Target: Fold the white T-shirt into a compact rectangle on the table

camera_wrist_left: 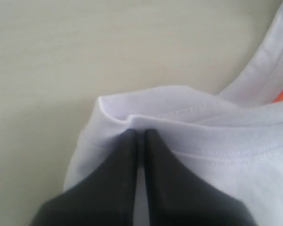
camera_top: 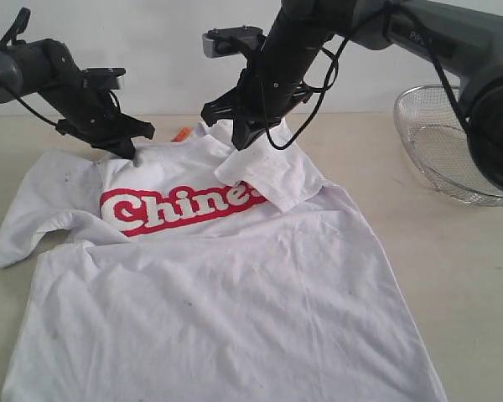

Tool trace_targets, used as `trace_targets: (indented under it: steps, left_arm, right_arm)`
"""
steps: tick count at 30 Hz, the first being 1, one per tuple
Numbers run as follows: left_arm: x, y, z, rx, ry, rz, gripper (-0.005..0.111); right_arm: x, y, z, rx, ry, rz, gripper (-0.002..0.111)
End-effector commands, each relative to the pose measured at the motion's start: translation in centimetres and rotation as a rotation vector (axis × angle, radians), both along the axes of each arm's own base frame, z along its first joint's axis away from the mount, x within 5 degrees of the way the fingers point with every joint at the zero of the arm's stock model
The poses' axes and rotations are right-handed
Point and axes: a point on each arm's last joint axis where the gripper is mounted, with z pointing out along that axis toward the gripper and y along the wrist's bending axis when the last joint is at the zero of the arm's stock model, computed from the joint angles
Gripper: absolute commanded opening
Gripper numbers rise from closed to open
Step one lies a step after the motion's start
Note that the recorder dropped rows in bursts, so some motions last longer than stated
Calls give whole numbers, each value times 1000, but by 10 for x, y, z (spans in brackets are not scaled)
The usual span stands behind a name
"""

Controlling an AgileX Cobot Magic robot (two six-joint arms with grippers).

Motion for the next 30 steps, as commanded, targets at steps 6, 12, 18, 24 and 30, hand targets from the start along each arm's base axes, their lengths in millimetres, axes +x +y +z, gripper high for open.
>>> trace_targets:
  steps: [6,12,18,24,30]
  left_arm:
    - [2,17,1,34,48,48,5]
    - [2,36,9,96,68,75,5]
    - [4,44,11,113,56,90,5]
    - [1,42,17,93,91,84,5]
    - [0,35,56,22,84,41,5]
  right_arm:
    - [-3,-4,9,-7,-1,7,0]
    - [-3,-3,9,-6,3,8,0]
    - [-4,-3,8,-3,13,10,0]
    - [-5,-3,13,-1,6,11,0]
    - [-5,-3,14,3,2,9,0]
